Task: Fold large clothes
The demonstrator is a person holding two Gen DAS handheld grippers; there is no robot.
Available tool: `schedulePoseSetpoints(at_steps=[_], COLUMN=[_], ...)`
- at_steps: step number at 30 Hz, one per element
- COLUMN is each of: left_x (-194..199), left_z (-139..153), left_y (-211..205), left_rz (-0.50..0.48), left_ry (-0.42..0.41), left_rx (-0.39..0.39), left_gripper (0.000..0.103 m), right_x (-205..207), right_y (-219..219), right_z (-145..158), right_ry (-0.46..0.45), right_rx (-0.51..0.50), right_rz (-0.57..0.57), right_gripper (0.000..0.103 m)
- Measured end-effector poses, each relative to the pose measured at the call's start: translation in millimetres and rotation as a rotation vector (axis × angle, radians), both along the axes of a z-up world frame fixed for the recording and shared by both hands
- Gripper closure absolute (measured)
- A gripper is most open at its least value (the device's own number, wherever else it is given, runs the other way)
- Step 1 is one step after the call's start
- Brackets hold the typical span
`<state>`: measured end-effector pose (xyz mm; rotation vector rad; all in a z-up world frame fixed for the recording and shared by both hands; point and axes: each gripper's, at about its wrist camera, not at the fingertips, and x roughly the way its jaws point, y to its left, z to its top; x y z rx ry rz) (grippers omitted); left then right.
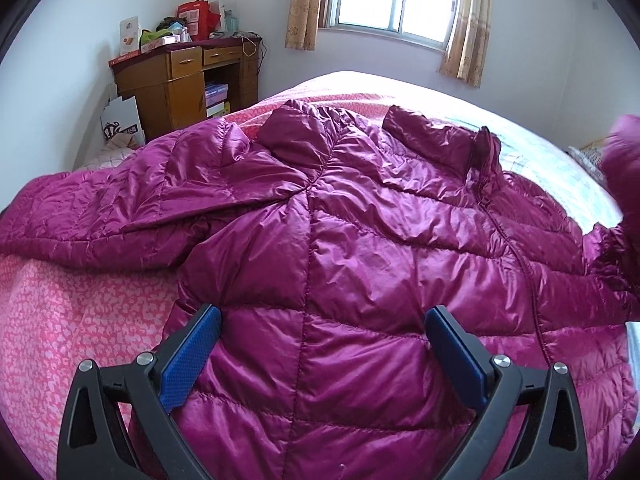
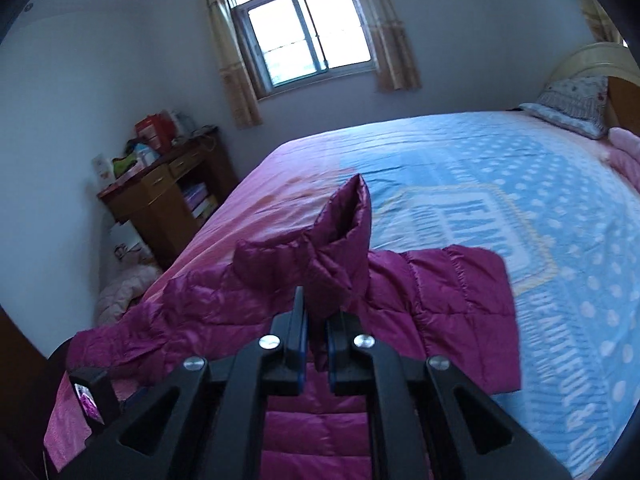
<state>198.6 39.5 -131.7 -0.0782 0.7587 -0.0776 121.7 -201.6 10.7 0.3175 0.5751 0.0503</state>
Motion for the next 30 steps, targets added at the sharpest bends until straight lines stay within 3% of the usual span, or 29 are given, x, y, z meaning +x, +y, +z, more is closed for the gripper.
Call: schedulePoseSetpoints(at_steps=[7,14,15,17,19,21,23,25,27,30], left_x=[-2,-4,-4,-4,-6,-6,-5,-7,-7,-7], left_z=[0,-1,-1,-1,-1,-1,-1,0,0,1], left_y=[5,6,7,7,8,8,8,8,7,7], left_rz=[-0.004,-0.007,-0.007,-0.008,-0.008,-0.008,-0.007,-0.006,-0.005,-0.005], left_ry=[-0.016,-0.029,-0.030,-0.031,-0.032,-0.032,-0.033,-0.033,-0.033,-0.034], left_rx=[-0.033,-0.053,-0.055,-0.059,-0.061,-0.062,-0.061,-0.058,-0.053,-0.058], left_gripper=[0.001,0.001,0.001,0.001,0.001,0.001,0.001,0.001,0.001,0.001], right_x=[59,70,72,74,70,64,54,56,66,77], right_y=[63,90,91,89,86,81,73,73,76,93], right_z=[-68,-104,-107,-111,-106,-97,-84,-78,-91,-123], right_ry=[0.116,0.130,0.138,0.161,0.131,0.100,0.054,0.069,0.131,0.233], right_rx=[0.093,0.206,0.238,0.313,0.361,0.372,0.290,0.129,0.042,0.036], right_rz=[0.157,0.325,0.346,0.388,0.401,0.427,0.413,0.313,0.252,0.278], right_gripper=[0.093,0.084,0.080,0.044,0.034,0.036,0.067,0.086,0.086,0.087])
